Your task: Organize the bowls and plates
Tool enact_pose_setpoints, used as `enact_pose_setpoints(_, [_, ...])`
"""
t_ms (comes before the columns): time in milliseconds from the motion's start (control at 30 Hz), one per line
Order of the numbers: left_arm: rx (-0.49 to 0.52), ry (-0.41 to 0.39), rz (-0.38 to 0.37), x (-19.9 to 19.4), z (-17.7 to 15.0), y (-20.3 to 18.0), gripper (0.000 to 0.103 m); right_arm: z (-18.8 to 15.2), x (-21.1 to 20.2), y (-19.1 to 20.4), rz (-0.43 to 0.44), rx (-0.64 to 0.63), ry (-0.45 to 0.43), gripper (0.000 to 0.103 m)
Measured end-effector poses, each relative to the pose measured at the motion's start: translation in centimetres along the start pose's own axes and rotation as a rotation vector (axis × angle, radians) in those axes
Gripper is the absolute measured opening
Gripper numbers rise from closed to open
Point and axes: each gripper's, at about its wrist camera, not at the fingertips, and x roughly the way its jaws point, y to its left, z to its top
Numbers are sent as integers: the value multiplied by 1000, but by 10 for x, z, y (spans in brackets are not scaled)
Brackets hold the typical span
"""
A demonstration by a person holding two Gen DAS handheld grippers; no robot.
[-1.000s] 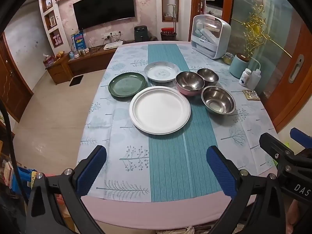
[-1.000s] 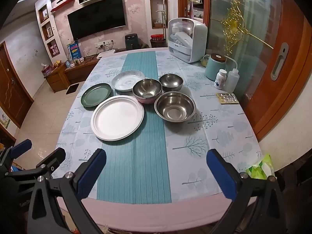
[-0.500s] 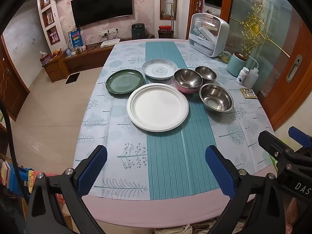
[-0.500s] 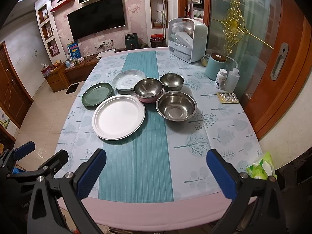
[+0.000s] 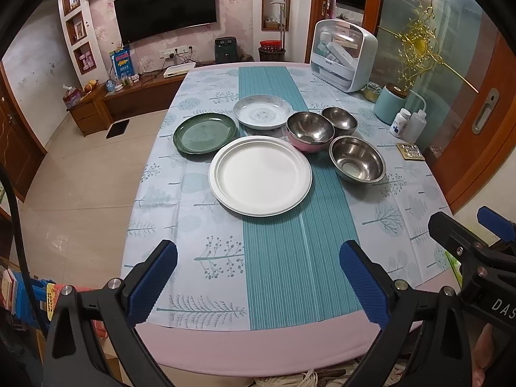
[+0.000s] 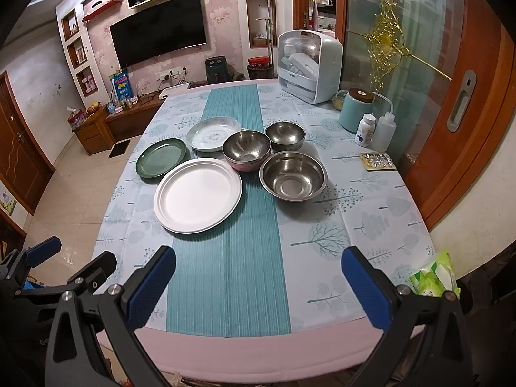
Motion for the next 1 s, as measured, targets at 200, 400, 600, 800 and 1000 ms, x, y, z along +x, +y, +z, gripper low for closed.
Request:
enact_pose_setpoints(200, [1,-2,0,0,1,-1,100,5,-3,6,0,0,-1,103])
enact_pose_setpoints(400, [9,-43,-2,-5,5,7,101,-5,-7,3,-12,3,-30,103])
enact_pose_setpoints(600, [1,-71,-7,-9,7,18,101,6,-17,18,-36,9,-51,103])
enact_pose_setpoints(800, [-15,-59,-21,-9,8,27,101,9,-21,17,-51,17,-66,103])
enact_pose_setpoints(1000, [-9,-72,-19,-12,7,30,101,9,-22,18,-54,16,-74,103])
